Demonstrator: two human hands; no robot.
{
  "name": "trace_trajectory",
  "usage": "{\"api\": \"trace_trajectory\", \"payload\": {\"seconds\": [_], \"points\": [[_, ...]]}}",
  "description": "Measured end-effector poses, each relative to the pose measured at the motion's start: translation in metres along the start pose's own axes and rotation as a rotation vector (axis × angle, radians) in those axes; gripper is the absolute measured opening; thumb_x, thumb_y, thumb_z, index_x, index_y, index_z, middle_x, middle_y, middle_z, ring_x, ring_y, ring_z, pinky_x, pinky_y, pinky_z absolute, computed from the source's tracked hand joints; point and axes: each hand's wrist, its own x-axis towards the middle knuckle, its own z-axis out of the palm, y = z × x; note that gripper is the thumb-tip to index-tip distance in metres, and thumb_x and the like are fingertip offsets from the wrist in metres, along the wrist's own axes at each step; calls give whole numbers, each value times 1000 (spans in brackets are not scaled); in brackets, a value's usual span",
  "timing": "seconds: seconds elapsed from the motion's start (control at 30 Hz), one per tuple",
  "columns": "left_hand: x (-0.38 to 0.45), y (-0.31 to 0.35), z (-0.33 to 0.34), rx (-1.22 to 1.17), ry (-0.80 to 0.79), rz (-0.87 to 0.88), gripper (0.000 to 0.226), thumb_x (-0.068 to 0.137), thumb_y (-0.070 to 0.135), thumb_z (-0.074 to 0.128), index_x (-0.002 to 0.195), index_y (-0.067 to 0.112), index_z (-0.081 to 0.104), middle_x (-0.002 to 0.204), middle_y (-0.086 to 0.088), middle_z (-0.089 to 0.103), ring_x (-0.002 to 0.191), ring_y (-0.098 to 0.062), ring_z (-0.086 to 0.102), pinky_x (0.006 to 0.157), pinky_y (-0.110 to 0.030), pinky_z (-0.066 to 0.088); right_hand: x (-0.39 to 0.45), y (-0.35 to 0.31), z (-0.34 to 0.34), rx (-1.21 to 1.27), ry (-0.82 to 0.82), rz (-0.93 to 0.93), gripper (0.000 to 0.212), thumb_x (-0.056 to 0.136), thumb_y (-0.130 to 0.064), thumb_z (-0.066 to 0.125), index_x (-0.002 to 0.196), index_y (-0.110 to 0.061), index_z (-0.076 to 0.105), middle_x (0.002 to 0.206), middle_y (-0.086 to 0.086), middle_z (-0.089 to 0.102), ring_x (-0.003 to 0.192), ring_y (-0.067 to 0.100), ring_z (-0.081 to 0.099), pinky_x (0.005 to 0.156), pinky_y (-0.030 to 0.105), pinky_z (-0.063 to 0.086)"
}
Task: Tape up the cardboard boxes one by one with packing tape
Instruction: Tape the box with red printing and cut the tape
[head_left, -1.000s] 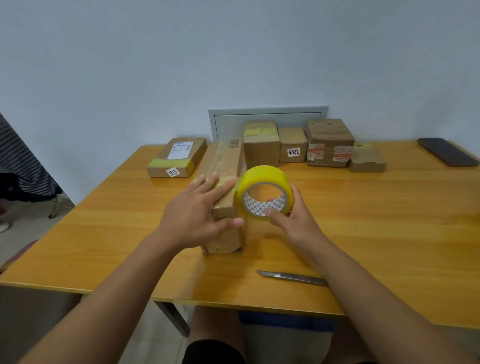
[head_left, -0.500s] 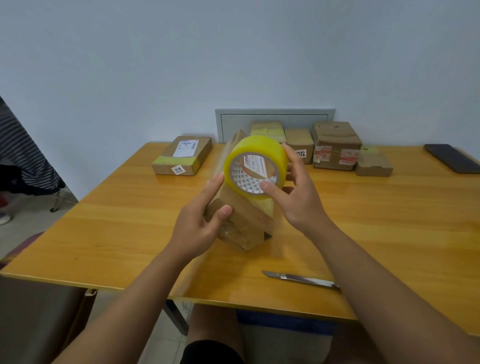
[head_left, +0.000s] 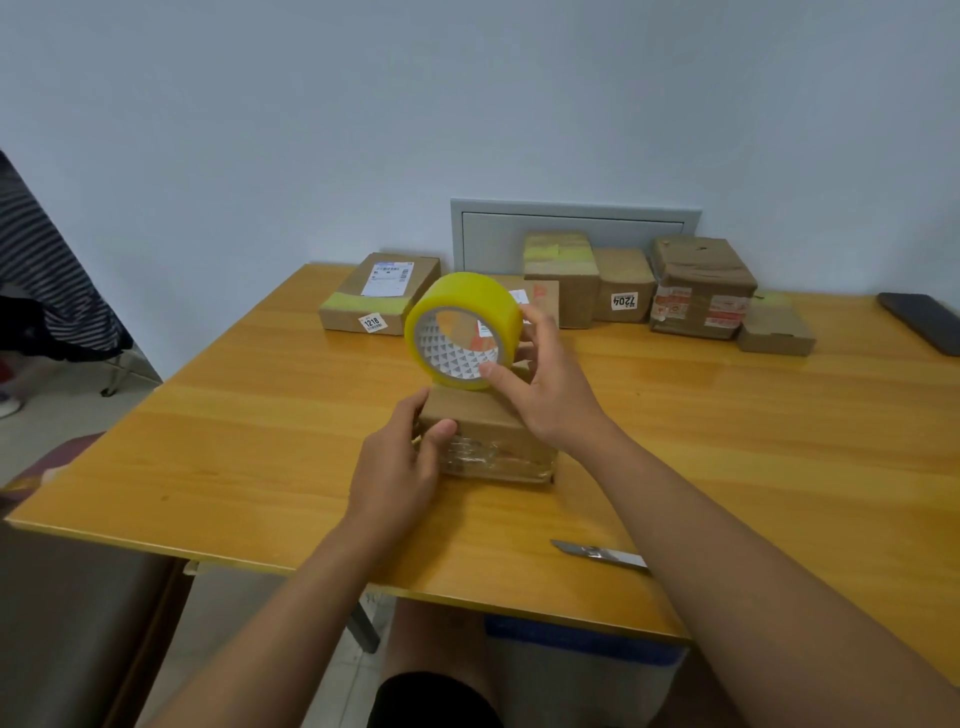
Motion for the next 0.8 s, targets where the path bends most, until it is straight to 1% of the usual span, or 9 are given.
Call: {"api": "trace_trajectory", "payload": {"seconds": [0.07,0.17,0.27,0.33,0.4,0.5,0.57,0.67,0.8], "points": [[-1,3,0,170,143,99,35,97,32,59,126,12,59,111,-3,69,97,-21,65,70,-33,52,0,0,1,-13,9,-4,65,90,-38,68,142,-30,30,119,-5,56,108,12,57,89,44,54],[-4,11,2,451,305,477,23,94,25,63,108,6,63,111,-11,64,99,-25,60,75,-35,51,1,0,2,-13,15,-8,65,90,-38,68,143,-30,31,119,-8,56,107,11,57,89,41,54],[-4,19,11,541,143,674,35,93,34,61,119,9,63,120,-9,62,110,-24,57,91,-36,47,4,1,1,27,34,18,63,87,-37,72,139,-32,37,113,-12,58,104,5,58,89,36,54],[-3,19,20,548,92,679,40,95,41,60,122,12,64,121,-8,61,110,-24,56,93,-38,45,4,0,-2,89,47,43,59,85,-31,75,133,-34,43,109,-13,62,102,0,58,88,25,51],[-1,18,25,480,131,630,37,96,42,60,118,13,67,115,-7,62,104,-25,58,86,-39,46,4,-2,-4,132,46,53,58,82,-26,78,131,-36,47,105,-14,64,101,-2,59,87,18,47],[0,19,29,443,208,593,31,97,41,57,109,15,70,102,-3,61,93,-23,58,75,-39,44,5,1,-16,201,57,68,62,82,-18,78,136,-32,51,111,-2,65,105,14,62,90,32,54],[-1,20,29,444,213,589,33,97,43,55,106,16,71,97,-3,59,90,-23,56,73,-39,42,1,4,-31,204,74,54,63,83,-11,75,138,-34,51,113,-2,65,106,19,62,87,37,57],[-2,21,29,430,187,565,32,97,42,53,106,17,70,96,-2,58,90,-22,55,73,-38,41,-11,6,-65,197,122,10,68,85,-2,67,131,-48,50,117,-3,62,109,20,62,85,31,57],[1,27,31,440,167,532,32,97,43,51,104,18,68,95,-2,56,87,-21,54,72,-39,42,-27,28,-111,12,158,18,72,82,-9,66,125,-64,49,120,11,54,107,31,60,92,44,53]]}}
